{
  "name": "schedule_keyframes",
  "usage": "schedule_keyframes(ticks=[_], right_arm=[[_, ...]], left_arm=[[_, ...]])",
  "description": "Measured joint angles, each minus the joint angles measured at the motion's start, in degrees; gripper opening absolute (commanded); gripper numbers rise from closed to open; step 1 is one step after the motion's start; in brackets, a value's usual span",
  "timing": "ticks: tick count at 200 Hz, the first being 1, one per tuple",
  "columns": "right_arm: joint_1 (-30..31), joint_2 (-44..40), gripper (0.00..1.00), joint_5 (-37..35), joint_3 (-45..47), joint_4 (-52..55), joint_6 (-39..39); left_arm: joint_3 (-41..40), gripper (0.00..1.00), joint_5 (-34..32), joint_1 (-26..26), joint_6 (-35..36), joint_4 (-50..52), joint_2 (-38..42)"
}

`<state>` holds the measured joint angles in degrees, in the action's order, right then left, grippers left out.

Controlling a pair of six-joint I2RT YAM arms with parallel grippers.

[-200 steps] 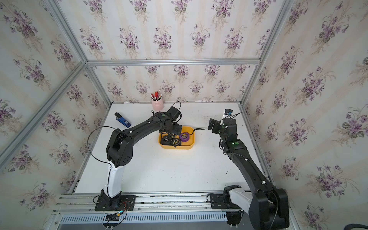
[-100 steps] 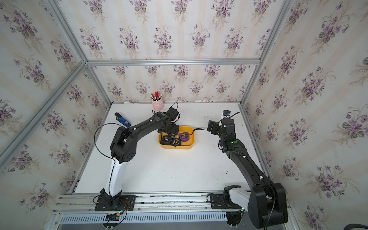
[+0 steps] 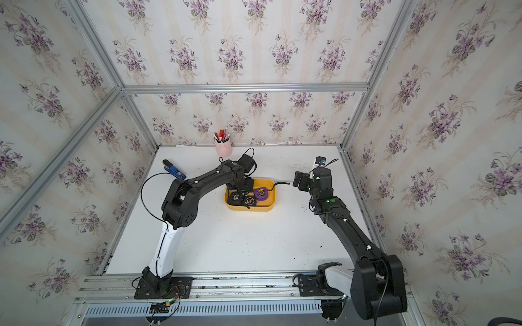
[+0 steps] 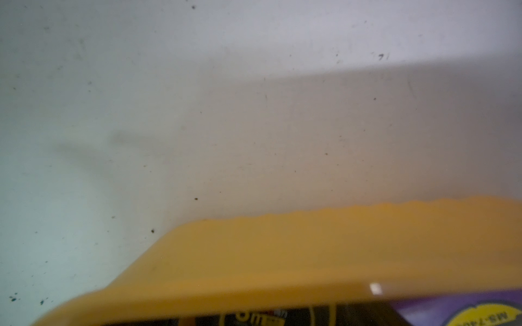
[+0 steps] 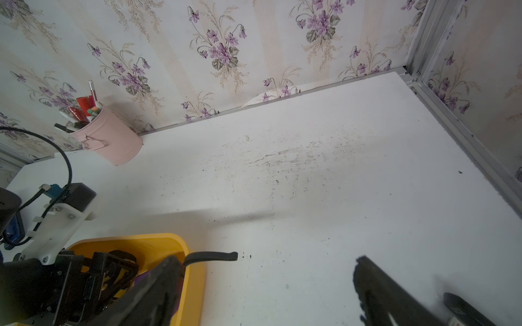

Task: Take the tape measure out of the storage box
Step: Pick up the tape measure from the storage box.

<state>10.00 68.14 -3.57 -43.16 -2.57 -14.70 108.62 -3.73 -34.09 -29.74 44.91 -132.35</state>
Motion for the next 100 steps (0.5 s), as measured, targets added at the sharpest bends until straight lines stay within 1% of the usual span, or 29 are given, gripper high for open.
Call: schedule_keyframes(ticks=[11, 27, 31, 33, 36, 53, 82, 100], right_arm=[[0.0, 0.2, 0.98, 0.1, 0.0, -0.2, 0.0], [0.1, 0.3, 0.98, 0.2, 0.0, -0.1, -0.1], [0.1, 0.3, 0.98, 0.2, -0.1, -0.1, -0.2], [0.1, 0.3, 0.98, 0.2, -0.1, -0.1, -0.2], [0.1, 0.3, 0.98, 0.2, -0.1, -0.1, -0.2], [0.1, 0.4, 0.98, 0.4, -0.1, -0.2, -0.3], [0.1, 0.5, 0.97, 1.1, -0.2, -0.2, -0.4], [0.8, 0.5, 0.97, 1.3, -0.4, 0.0, -0.6]], left_arm=[[-0.2, 0.69, 0.1, 0.0, 0.0, -0.2, -0.1], [-0.7, 0.57, 0.3, 0.0, -0.2, -0.6, -0.1], [-0.7, 0.56, 0.3, 0.0, -0.2, -0.7, -0.1], [-0.8, 0.52, 0.3, 0.0, -0.2, -0.8, -0.1], [-0.9, 0.49, 0.3, 0.0, -0.2, -0.9, 0.0], [-1.1, 0.40, 0.4, 0.0, -0.6, -1.0, 0.2], [-2.0, 0.34, 0.6, 0.0, -0.7, -1.6, 1.4], [-3.5, 0.33, 0.5, 0.0, -0.6, -1.7, 3.8]])
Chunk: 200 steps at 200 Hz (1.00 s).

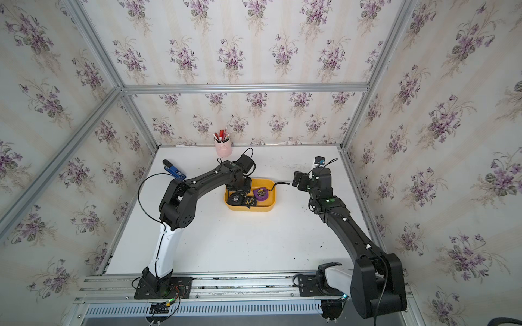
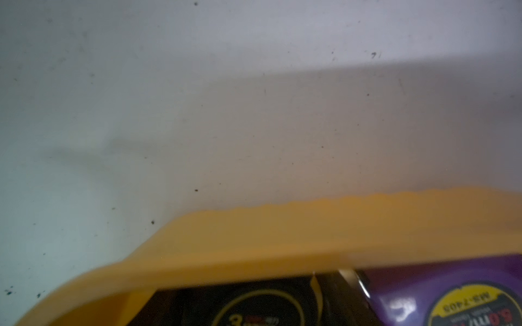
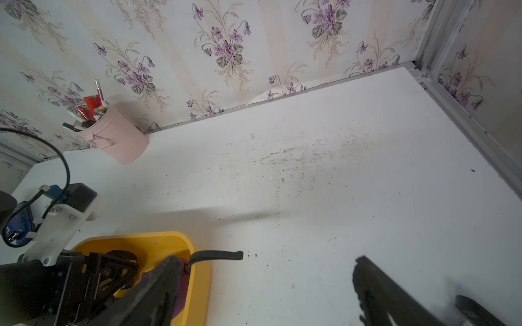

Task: Take the tape measure out of the storage box
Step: Pick up the tape measure from the storage box.

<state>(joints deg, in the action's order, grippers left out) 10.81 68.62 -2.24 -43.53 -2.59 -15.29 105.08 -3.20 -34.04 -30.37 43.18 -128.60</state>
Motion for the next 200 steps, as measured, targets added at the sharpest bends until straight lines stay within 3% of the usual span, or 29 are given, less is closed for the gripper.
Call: schedule_keyframes(ticks=[100, 164, 200], right_arm=[[5.0, 0.2, 0.97, 9.2, -0.9, 0.7, -4.5], [10.2, 1.5, 0.97, 24.3, 3.1, -3.9, -10.5], [15.6, 3.6, 0.95, 28.0, 2.5, -8.6, -12.0]], left_arm=[[-1.6, 0.32, -0.4, 0.2, -1.6, 1.1, 16.4], [-5.7, 0.33, 15.4, 3.1, -12.6, -5.4, 23.3], [-9.9, 0.33, 22.0, 2.9, -21.0, -10.1, 26.0]])
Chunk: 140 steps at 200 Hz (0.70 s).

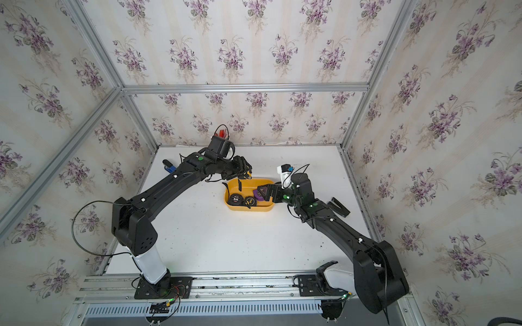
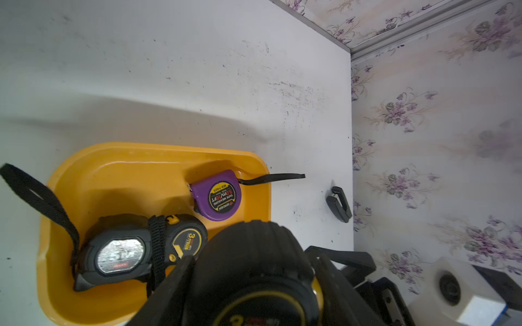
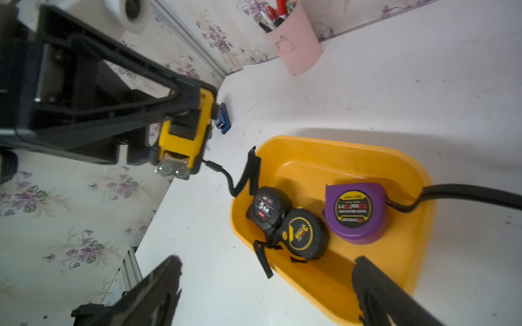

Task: Take the tape measure out of the storage box
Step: Pick up the tape measure from the storage box, then place the tape measure at the center of the board.

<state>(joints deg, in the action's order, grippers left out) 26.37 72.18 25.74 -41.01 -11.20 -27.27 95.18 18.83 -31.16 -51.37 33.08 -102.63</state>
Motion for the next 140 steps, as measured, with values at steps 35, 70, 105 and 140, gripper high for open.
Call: schedule_keyframes(ticks=[35, 70, 105, 140], right_arm=[[3.3, 1.7, 0.95, 0.3, -1.0, -4.7, -1.4], [6.6, 2.0, 0.94, -2.6, -0.1, -10.7, -4.1], [7.1, 3.1, 0.93, -6.9, 0.1, -14.3, -5.6], [7.3, 4.5, 0.90, -9.4, -0.9, -16.2, -5.4]], left_arm=[[-1.3, 0.34, 2.6, -0.1, -5.8, -2.9, 0.6], [-2.3, 0.34, 3.5, -0.7, -10.1, -4.2, 0.8], [-3.0, 0.35, 3.5, -1.9, -12.4, -4.4, 1.4], [-3.1, 0.36, 3.9, -2.4, -13.7, -4.6, 1.7]])
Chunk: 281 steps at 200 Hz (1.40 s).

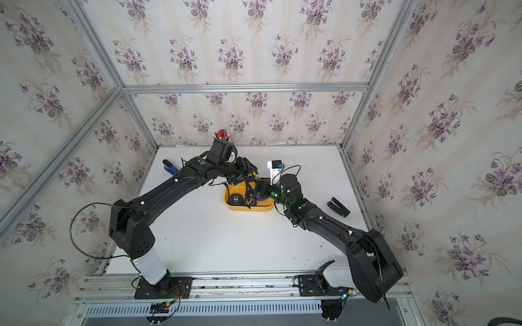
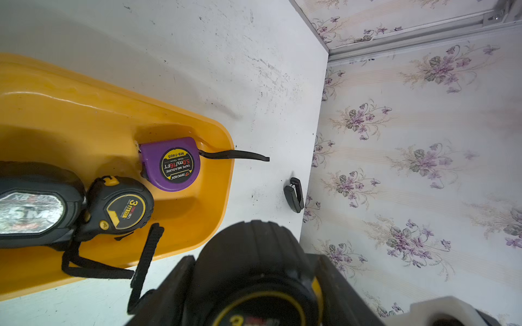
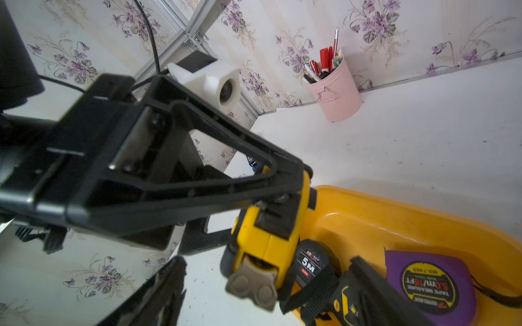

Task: Take the tape measure out of the storage box
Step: Place the tape measure at the center of the board.

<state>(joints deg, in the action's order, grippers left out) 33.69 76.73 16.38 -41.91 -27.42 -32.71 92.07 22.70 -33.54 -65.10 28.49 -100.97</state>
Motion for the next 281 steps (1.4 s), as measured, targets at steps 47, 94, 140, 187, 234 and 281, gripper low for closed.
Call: schedule_keyframes(ticks=[47, 94, 140, 187, 234, 281], right_arm=[[0.0, 2.5, 0.81, -2.2, -0.9, -1.4, 0.1], [0.0, 4.3, 0.74, -3.3, -2.3, -2.6, 0.0], [0.1, 5.0, 0.44, -2.1, -2.9, -4.2, -0.3], [0.0, 5.3, 0.33, -2.5, -3.3, -3.5, -0.9], [0.0, 2.2, 0.30, -5.0, -2.8, 3.7, -0.7], [0.0, -7.3, 0.31, -8.0, -4.3, 21.6, 1.0]], left_arm=[[-1.4, 0.36, 0.0, -0.5, -0.9, -0.3, 0.9], [-3.1, 0.37, 0.0, -0.4, -1.4, -1.7, 1.9], [-3.5, 0.46, -0.1, -0.5, -2.4, -3.4, 1.8], [-3.8, 0.88, -0.5, -0.5, -2.3, -4.6, 1.7], [-6.2, 0.98, 0.2, -0.2, -0.6, -7.4, 1.7], [-6.7, 1.00, -3.6, 0.9, 4.9, -6.5, 3.4]])
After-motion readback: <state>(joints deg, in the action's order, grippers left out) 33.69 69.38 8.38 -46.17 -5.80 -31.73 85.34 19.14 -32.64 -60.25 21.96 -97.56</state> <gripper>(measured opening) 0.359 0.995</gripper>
